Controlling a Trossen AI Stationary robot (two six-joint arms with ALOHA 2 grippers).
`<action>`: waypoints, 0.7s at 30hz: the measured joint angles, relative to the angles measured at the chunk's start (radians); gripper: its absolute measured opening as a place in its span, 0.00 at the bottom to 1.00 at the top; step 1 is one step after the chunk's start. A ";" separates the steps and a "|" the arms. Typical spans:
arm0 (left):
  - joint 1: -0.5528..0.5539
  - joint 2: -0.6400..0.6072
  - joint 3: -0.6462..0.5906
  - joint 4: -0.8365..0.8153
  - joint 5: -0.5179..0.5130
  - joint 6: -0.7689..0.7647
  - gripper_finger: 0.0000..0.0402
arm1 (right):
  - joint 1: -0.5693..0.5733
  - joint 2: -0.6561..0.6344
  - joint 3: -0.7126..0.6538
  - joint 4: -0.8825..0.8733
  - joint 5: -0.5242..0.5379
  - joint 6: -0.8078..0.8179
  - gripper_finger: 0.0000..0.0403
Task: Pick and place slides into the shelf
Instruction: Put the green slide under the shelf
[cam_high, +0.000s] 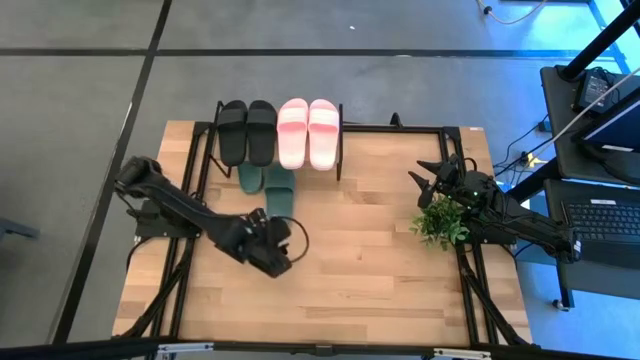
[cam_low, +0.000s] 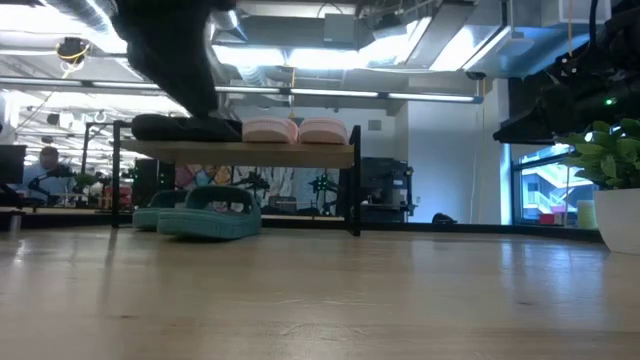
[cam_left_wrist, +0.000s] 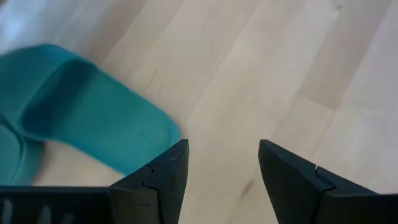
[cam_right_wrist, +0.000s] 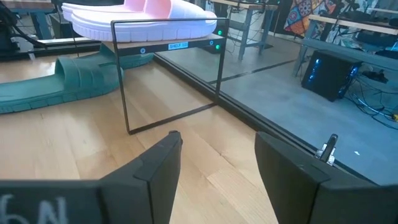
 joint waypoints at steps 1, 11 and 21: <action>0.001 -0.026 -0.012 0.001 0.017 -0.002 0.46 | 0.000 0.000 0.000 0.000 0.000 0.000 0.51; 0.008 -0.243 -0.061 0.071 -0.021 0.011 0.46 | 0.000 0.000 0.000 0.000 0.000 0.002 0.51; 0.057 -0.257 -0.080 0.197 0.337 0.184 0.46 | 0.000 0.000 0.000 0.000 0.000 0.000 0.51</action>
